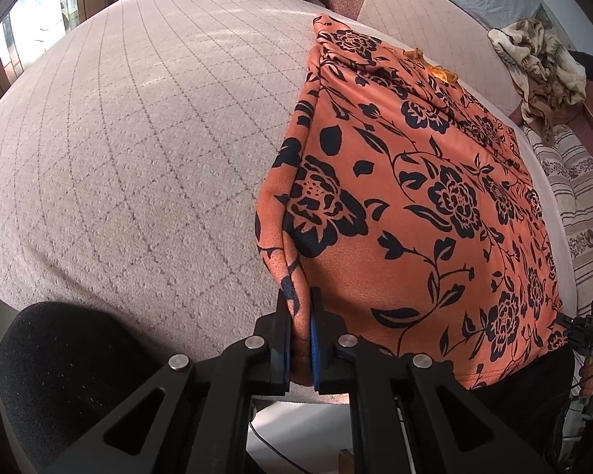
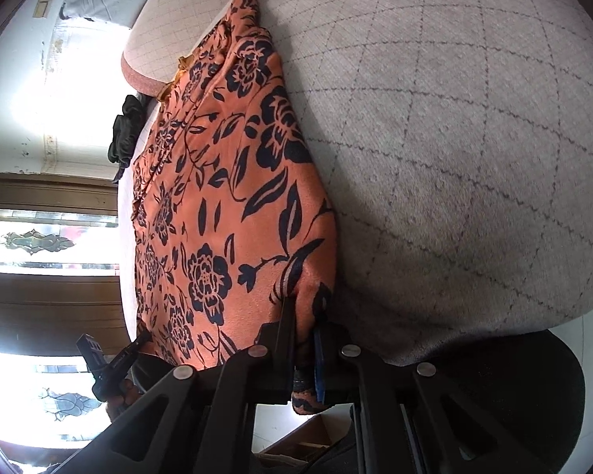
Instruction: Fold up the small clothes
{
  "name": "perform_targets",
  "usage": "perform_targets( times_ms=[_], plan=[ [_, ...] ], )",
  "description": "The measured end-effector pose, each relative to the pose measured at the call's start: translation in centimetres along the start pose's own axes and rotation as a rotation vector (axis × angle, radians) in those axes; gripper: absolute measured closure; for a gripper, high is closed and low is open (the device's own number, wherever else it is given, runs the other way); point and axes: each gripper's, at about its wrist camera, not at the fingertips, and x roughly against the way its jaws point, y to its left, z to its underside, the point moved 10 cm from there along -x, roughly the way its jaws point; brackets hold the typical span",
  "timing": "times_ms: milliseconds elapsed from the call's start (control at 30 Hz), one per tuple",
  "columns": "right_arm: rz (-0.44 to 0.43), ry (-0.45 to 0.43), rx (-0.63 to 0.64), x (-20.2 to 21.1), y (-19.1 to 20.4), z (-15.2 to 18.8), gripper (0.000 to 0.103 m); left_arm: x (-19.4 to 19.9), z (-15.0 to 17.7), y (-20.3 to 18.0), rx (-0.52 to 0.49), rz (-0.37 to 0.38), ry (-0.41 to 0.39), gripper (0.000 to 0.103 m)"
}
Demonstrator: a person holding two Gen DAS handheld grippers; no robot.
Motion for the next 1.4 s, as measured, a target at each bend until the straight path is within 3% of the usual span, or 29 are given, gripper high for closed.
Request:
perform_targets(
  times_ms=[867, 1400],
  plan=[
    [-0.118, -0.082, -0.004, 1.5, 0.1, -0.3, 0.096, -0.1, -0.2, -0.4, -0.024, -0.062, 0.033, 0.095],
    [-0.107, -0.076, 0.002, 1.4, 0.2, -0.4, 0.096, -0.1, -0.1, -0.5, -0.029, -0.066, 0.032, 0.095]
  ],
)
